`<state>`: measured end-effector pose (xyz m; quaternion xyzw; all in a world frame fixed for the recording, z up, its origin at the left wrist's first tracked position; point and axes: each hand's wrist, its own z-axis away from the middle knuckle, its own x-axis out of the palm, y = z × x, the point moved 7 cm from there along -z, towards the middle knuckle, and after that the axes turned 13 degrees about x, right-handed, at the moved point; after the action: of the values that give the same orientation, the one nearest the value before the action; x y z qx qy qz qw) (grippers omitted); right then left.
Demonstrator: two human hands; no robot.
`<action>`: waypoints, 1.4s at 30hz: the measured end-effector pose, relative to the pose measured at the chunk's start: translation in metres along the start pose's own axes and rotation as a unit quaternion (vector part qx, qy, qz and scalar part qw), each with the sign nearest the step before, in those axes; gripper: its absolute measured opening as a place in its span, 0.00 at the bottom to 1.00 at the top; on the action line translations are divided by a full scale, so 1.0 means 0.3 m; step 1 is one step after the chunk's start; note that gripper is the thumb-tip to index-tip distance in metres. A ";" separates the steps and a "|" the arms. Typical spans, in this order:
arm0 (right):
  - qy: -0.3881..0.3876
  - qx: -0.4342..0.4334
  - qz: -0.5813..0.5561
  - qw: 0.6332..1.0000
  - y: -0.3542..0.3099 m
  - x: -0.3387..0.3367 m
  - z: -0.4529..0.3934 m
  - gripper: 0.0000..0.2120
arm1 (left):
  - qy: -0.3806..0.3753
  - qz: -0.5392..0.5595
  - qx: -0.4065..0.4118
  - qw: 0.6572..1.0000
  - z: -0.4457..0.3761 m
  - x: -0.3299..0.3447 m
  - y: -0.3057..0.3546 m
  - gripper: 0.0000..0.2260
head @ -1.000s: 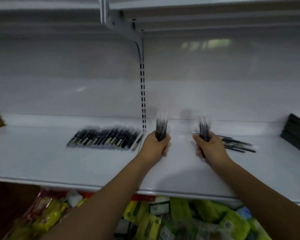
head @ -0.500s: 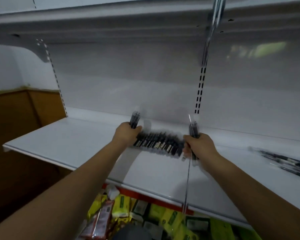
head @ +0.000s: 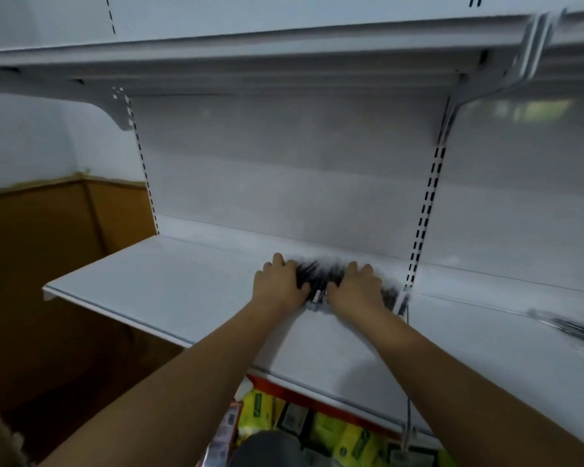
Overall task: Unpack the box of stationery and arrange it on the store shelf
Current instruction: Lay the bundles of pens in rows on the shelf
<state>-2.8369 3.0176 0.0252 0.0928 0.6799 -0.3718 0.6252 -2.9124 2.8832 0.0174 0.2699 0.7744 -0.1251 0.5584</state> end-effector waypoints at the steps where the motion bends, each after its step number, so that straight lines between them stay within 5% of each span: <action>1: 0.023 -0.032 0.018 0.999 0.009 0.013 0.015 0.32 | 0.014 -0.027 0.005 1.000 0.005 0.002 -0.007 0.20; 4: 0.061 -0.074 0.035 0.995 0.042 0.045 0.025 0.33 | 0.075 -0.021 0.009 0.997 0.002 0.002 -0.032 0.21; 9: 0.048 -0.177 0.027 0.983 0.080 0.080 0.029 0.37 | 0.066 0.182 0.098 0.976 0.032 0.037 -0.065 0.25; 12: 0.093 -0.260 0.112 0.955 0.093 0.069 0.043 0.40 | 0.014 0.096 0.210 0.973 0.055 0.046 -0.048 0.25; 16: 0.045 -0.301 0.125 0.944 0.088 0.073 0.020 0.40 | -0.021 0.050 0.261 0.964 0.039 0.083 -0.020 0.24; 25: 0.080 -0.305 0.056 0.947 0.003 0.045 -0.013 0.39 | 0.041 0.101 0.221 0.969 0.009 0.040 -0.036 0.21; 34: 0.061 -0.321 0.134 0.936 -0.010 0.117 -0.050 0.43 | -0.069 0.129 0.257 0.955 0.035 0.060 -0.106 0.23; 42: 0.005 -0.230 0.088 0.969 0.027 0.099 -0.078 0.44 | -0.101 0.097 0.322 0.937 0.020 0.075 -0.106 0.32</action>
<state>-2.8563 3.0279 -0.0067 0.0079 0.7398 -0.1487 0.6562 -2.9307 2.8602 -0.0091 0.4948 0.6027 -0.3392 0.5262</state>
